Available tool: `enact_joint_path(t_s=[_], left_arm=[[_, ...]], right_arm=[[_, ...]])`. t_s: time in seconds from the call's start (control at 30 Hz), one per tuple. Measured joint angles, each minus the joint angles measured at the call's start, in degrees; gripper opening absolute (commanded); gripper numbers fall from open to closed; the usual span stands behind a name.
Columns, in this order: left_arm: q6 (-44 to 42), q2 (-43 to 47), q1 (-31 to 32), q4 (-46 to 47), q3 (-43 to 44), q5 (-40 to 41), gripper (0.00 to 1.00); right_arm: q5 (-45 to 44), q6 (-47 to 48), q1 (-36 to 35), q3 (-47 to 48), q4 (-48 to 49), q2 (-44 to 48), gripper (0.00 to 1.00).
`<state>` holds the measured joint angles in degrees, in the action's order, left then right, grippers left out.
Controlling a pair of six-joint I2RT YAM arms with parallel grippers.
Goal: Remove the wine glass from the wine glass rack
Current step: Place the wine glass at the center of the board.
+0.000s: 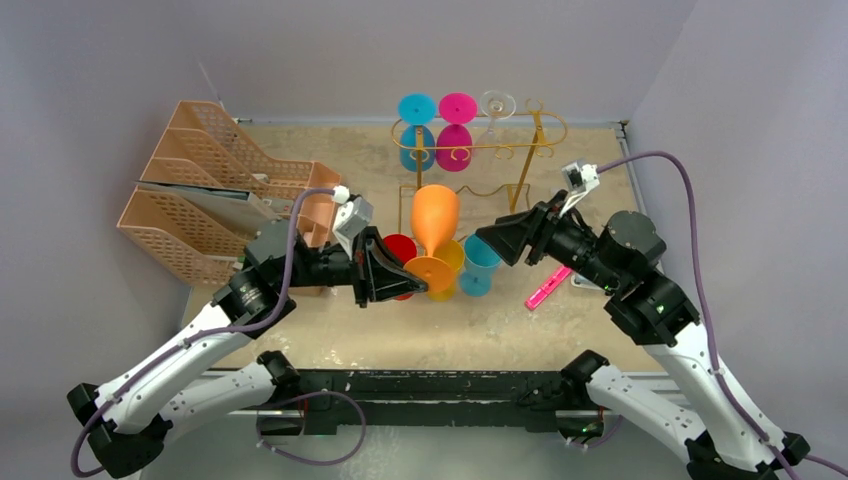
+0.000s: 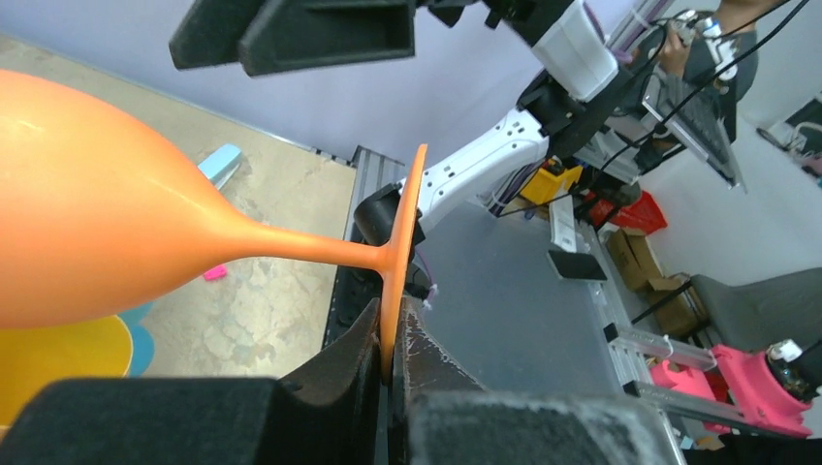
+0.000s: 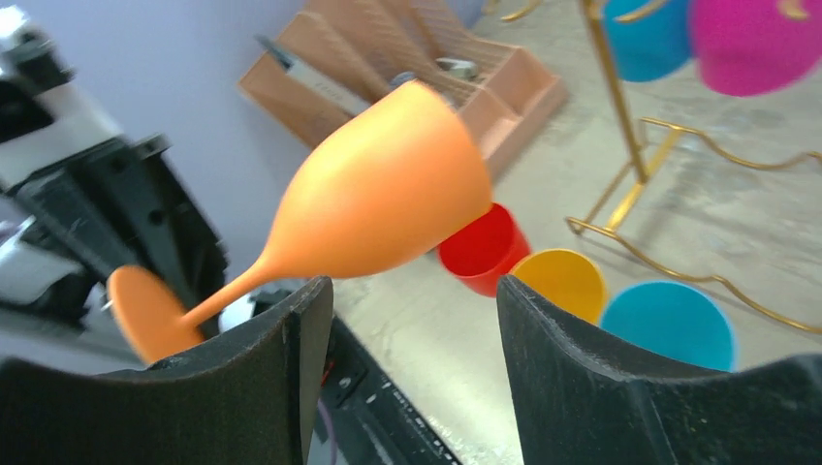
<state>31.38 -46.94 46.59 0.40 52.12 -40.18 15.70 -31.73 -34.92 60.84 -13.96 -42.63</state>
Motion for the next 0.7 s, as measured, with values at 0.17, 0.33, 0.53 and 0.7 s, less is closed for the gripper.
enact_joint_path(t_s=[0.17, 0.33, 0.53, 0.7], left_arm=[[-4.11, 0.26, 0.00, -3.96, -0.22, -0.52, 0.00], [-7.41, 2.14, 0.00, -8.79, -0.52, 0.42, 0.00], [-11.54, 6.54, 0.00, -12.33, -1.57, 1.27, 0.00], [-14.03, 7.80, 0.00, -16.06, -1.57, 1.95, 0.00]], right_arm=[[-10.80, -1.14, 0.00, 0.02, -5.60, -0.31, 0.67], [-16.02, -2.40, 0.00, -0.24, -8.17, -0.59, 0.70], [-14.25, -3.04, 0.00, 0.04, -8.74, -1.81, 0.71], [-9.70, -3.72, 0.00, 2.80, -9.29, -6.19, 0.72]])
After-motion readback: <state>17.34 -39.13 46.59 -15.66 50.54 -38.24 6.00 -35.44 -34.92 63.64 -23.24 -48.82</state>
